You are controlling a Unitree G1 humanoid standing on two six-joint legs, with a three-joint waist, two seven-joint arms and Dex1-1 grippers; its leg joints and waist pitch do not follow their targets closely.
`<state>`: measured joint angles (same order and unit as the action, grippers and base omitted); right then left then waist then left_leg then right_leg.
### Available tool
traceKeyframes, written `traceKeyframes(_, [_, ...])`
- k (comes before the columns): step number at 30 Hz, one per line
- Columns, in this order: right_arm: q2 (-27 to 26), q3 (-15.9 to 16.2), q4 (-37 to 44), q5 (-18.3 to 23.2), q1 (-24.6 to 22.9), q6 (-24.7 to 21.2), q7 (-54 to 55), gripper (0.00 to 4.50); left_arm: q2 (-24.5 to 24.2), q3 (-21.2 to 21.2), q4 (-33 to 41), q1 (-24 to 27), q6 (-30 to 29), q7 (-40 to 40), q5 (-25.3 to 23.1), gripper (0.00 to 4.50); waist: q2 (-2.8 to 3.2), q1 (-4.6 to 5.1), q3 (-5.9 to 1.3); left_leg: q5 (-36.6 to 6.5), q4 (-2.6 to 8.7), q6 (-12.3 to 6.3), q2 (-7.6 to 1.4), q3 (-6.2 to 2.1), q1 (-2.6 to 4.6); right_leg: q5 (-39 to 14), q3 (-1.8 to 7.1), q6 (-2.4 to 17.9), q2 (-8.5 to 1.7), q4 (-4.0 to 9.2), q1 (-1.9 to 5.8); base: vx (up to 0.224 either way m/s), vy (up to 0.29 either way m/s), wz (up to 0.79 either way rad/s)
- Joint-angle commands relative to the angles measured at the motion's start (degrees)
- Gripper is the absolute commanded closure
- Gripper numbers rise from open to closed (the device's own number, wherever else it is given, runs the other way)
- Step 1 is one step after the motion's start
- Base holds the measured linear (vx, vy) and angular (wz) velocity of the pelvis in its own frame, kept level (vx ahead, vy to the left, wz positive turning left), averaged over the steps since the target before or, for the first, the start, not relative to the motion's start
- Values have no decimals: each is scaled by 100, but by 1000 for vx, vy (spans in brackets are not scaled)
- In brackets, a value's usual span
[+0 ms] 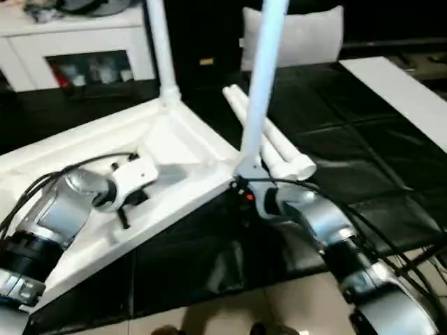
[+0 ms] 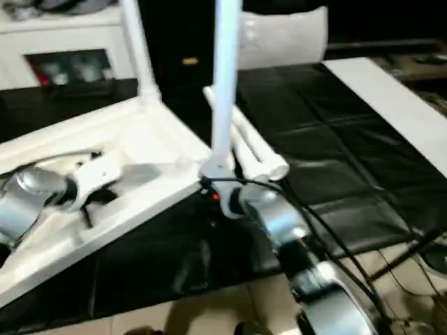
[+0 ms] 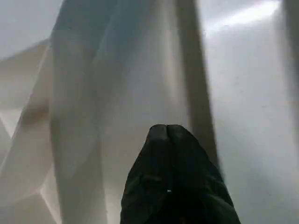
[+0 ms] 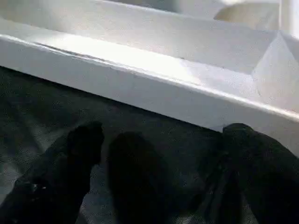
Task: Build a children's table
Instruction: Rotate table base
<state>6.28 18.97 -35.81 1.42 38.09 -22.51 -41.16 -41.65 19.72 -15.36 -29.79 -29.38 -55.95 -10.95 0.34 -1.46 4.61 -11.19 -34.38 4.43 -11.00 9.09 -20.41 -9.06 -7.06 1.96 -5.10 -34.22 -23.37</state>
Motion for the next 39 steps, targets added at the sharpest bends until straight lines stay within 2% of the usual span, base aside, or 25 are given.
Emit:
traceKeyframes(1, [-163, -148, -450, -92, 213, 310, 415, 0, -33, 92, 215, 130, 73, -389, 202, 446, 63, 8, -297, -1623, 481, 32, -200, -101, -6, -2496, 368, 879, -425, 468, 301, 0, 0, 0])
traceKeyframes(2, [-197, -172, -540, -97, 253, 350, 477, 0, -39, 88, 253, 147, 90, -444, 240, 446, 67, 18, -296, -1654, 476, 64, -203, -93, 29, -2481, 375, 874, -414, 486, 278, 0, 0, 0])
traceKeyframes(3, [-273, -223, -742, -98, 342, 480, 578, 0, -42, 80, 329, 171, 30, -532, 314, 446, 57, 25, -295, -1620, 482, 79, -212, -87, 43, -2233, 395, 968, -400, 446, 270, 0, 0, 0])
traceKeyframes(5, [-405, -330, -1037, -100, 494, 690, 862, 0, -45, 44, 510, 241, 44, -750, 518, 446, 36, 39, -275, -1612, 500, 75, -219, -81, 28, -2004, 413, 1074, -388, 404, 266, 0, 0, 0])
traceKeyframes(6, [-523, -412, -1323, -103, 644, 907, 1111, 0, -38, 8, 655, 294, 53, -919, 686, 446, 39, 43, -286, -1597, 496, 87, -219, -82, 26, -1970, 420, 1118, -412, 392, 272, 0, 0, 0])
traceKeyframes(8, [-686, -524, -1652, -73, 838, 1150, 1348, 0, 60, -78, 803, 310, -3, -1062, 920, 446, 42, 65, -293, -1408, 484, 88, -210, -47, 25, -1625, 432, 1245, -391, 362, 274, 0, 0, 0])
traceKeyframes(9, [-690, -525, -1659, -73, 843, 1156, 1352, 0, 64, -80, 805, 309, -3, -1065, 926, 446, 42, 65, -293, -1408, 484, 88, -210, -47, 25, -1625, 432, 1245, -391, 362, 274, 0, 0, 0])
traceKeyframes(10, [-801, -554, -1862, -85, 968, 1309, 1441, 0, 150, -118, 846, 281, -29, -1124, 1034, 446, 38, 79, -306, -1252, 477, 68, -198, -44, 4, -1453, 432, 1303, -388, 332, 303, 0, 0, 0])
traceKeyframes(13, [-879, -571, -2034, -108, 1054, 1448, 1550, 0, 216, -133, 776, 239, 47, -1064, 995, 446, 33, 91, -330, -898, 451, -42, -194, -19, -20, -974, 437, 1432, -374, 273, 315, 0, 0, 0])
traceKeyframes(15, [-931, -592, -2165, -122, 1119, 1565, 1647, 0, 305, -157, 621, 170, 179, -920, 918, 446, 41, 89, -333, -830, 446, -87, -194, -13, -31, -880, 433, 1459, -369, 260, 335, 0, 0, 0])
traceKeyframes(17, [-974, -638, -2306, -149, 1187, 1705, 1703, 0, 541, -250, 102, -67, 485, -405, 718, 446, 48, 92, -333, -868, 447, -89, -199, -13, -27, -933, 427, 1442, -365, 270, 324, 0, 0, 0])
traceKeyframes(18, [-981, -663, -2362, -164, 1211, 1761, 1710, 0, 652, -304, -148, -186, 613, -136, 632, 446, 42, 107, -322, -974, 435, -101, -170, 8, -30, -1043, 424, 1408, -335, 309, 307, 0, 0, 0])
traceKeyframes(19, [-965, -688, -2404, -192, 1226, 1853, 1714, 0, 765, -351, -486, -357, 782, 249, 488, 446, 54, 80, -341, -989, 428, -85, -176, 2, -9, -1060, 430, 1388, -354, 305, 317, 0, 0, 0])
traceKeyframes(21, [-956, -700, -2422, -201, 1232, 1889, 1712, 0, 801, -365, -621, -423, 849, 391, 435, 446, 50, 89, -336, -1032, 438, -87, -179, -5, -31, -1086, 425, 1342, -343, 309, 323, 0, 0, 0])
traceKeyframes(22, [-887, -735, -2464, -243, 1246, 2045, 1744, 0, 936, -407, -1263, -730, 1119, 1070, 188, 446, 54, 89, -334, -1148, 439, -74, -176, -4, -20, -1232, 413, 1275, -333, 336, 308, 0, 0, 0])
traceKeyframes(23, [-887, -735, -2464, -243, 1246, 2045, 1744, 0, 936, -407, -1263, -730, 1119, 1070, 188, 446, 56, 75, -344, -1164, 432, -60, -175, -12, -11, -1255, 413, 1256, -340, 336, 314, 0, 0, 0])
traceKeyframes(24, [-806, -735, -2415, -274, 1238, 2132, 1752, 0, 1008, -432, -1689, -921, 1272, 1523, 41, 446, 62, 62, -371, -1076, 432, -52, -193, -24, -22, -1144, 420, 1280, -367, 303, 341, 0, 0, 0])
traceKeyframes(28, [-722, -774, -2346, -301, 1228, 2274, 1734, 0, 1084, -443, -2241, -1141, 1580, 2039, -134, 446, 54, 65, -404, -753, 399, -172, -182, -17, -56, -678, 413, 1398, -356, 257, 358, 0, 0, 0])
traceKeyframes(31, [-552, -822, -1961, -275, 1117, 2368, 1536, 0, 1276, -602, -3048, -1474, 2094, 2826, -170, 446, 52, 43, -418, -647, 368, -316, -149, 10, -55, -467, 403, 1455, -318, 269, 352, 0, 0, 0])
traceKeyframes(33, [-505, -831, -1840, -263, 1074, 2371, 1479, 0, 1330, -647, -3241, -1554, 2220, 3060, -176, 446, 49, 14, -426, -706, 372, -334, -166, 3, -47, -464, 406, 1444, -329, 252, 360, 0, 0, 0])
traceKeyframes(34, [-411, -823, -1575, -259, 963, 2383, 1390, 0, 1417, -697, -3574, -1680, 2447, 3388, -185, 446, 21, -8, -424, -807, 379, -336, -163, -3, -60, -749, 389, 1357, -339, 282, 370, 0, 0, 0])
traceKeyframes(35, [-305, -814, -1185, -201, 800, 2329, 1231, 0, 1479, -751, -3833, -1774, 2670, 3519, -158, 446, 22, -25, -427, -852, 380, -303, -186, -3, -32, -862, 402, 1325, -365, 293, 351, 0, 0, 0])
traceKeyframes(36, [-251, -822, -946, -146, 703, 2264, 1137, 0, 1500, -789, -3885, -1798, 2737, 3470, -111, 446, 28, -35, -409, -863, 377, -328, -161, 3, -47, -932, 395, 1269, -341, 322, 358, 0, 0, 0])
traceKeyframes(37, [-227, -827, -834, -113, 659, 2232, 1091, 0, 1510, -808, -3919, -1812, 2779, 3429, -89, 446, 17, -90, -438, -805, 376, -328, -186, 0, -24, -871, 406, 1226, -364, 295, 358, 0, 0, 0])
traceKeyframes(39, [-163, -820, -557, -51, 534, 2125, 993, 0, 1535, -902, -3948, -1835, 2890, 3321, 36, 446, 24, -114, -452, -665, 371, -350, -189, -3, -29, -671, 402, 1339, -364, 276, 351, 0, 0, 0])
